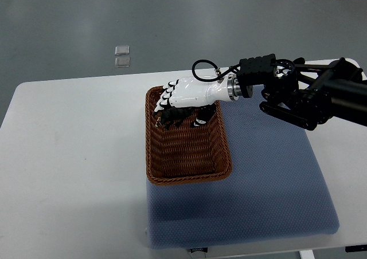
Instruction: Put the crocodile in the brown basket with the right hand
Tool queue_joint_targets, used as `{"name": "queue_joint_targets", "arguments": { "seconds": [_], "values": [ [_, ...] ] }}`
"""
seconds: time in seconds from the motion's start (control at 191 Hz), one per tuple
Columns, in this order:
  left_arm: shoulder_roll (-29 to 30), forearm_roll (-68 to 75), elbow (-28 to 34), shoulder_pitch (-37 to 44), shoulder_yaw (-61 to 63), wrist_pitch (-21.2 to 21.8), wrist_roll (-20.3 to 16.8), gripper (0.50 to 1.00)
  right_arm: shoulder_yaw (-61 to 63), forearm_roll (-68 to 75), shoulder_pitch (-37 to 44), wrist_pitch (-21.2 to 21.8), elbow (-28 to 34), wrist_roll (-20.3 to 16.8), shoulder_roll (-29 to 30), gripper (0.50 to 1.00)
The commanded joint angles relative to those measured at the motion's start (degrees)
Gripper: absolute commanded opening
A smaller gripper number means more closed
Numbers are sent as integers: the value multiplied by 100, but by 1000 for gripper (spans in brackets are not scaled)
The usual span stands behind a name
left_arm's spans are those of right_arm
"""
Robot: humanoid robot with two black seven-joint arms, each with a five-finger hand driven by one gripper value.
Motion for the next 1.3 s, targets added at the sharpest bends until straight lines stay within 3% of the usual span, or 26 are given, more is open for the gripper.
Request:
{"name": "queue_joint_targets", "arguments": {
  "seconds": [0.0, 0.115, 0.272, 0.67, 0.759, 1.005, 1.067, 1.198, 1.292],
  "values": [
    [0, 3, 0, 0, 2, 0, -9, 1000, 4, 39, -63, -115, 50, 0, 0, 926],
    [0, 3, 0, 0, 2, 8, -9, 1000, 4, 495, -160, -299, 50, 0, -61, 926],
    [0, -6, 0, 0, 2, 0, 0, 1000, 13, 1753, -116, -141, 33, 0, -132, 926],
    [0, -6, 0, 0, 2, 0, 0, 1000, 13, 5629, -89, 1318, -2, -19, -633, 926],
    [0, 3, 0, 0, 2, 0, -9, 1000, 4, 6613, -98, 1634, -81, -371, -747, 928],
    [0, 3, 0, 0, 2, 0, 0, 1000, 31, 9222, -362, 2680, -635, -1882, -976, 928],
    [0, -6, 0, 0, 2, 8, 0, 1000, 66, 9865, -379, 2742, -758, -2146, -976, 928],
    [0, 3, 0, 0, 2, 0, 0, 1000, 101, 11420, -494, 2680, -951, -3042, -976, 928],
    [0, -6, 0, 0, 2, 0, -9, 1000, 92, 12159, -617, 2663, -995, -3148, -958, 928]
  ]
}}
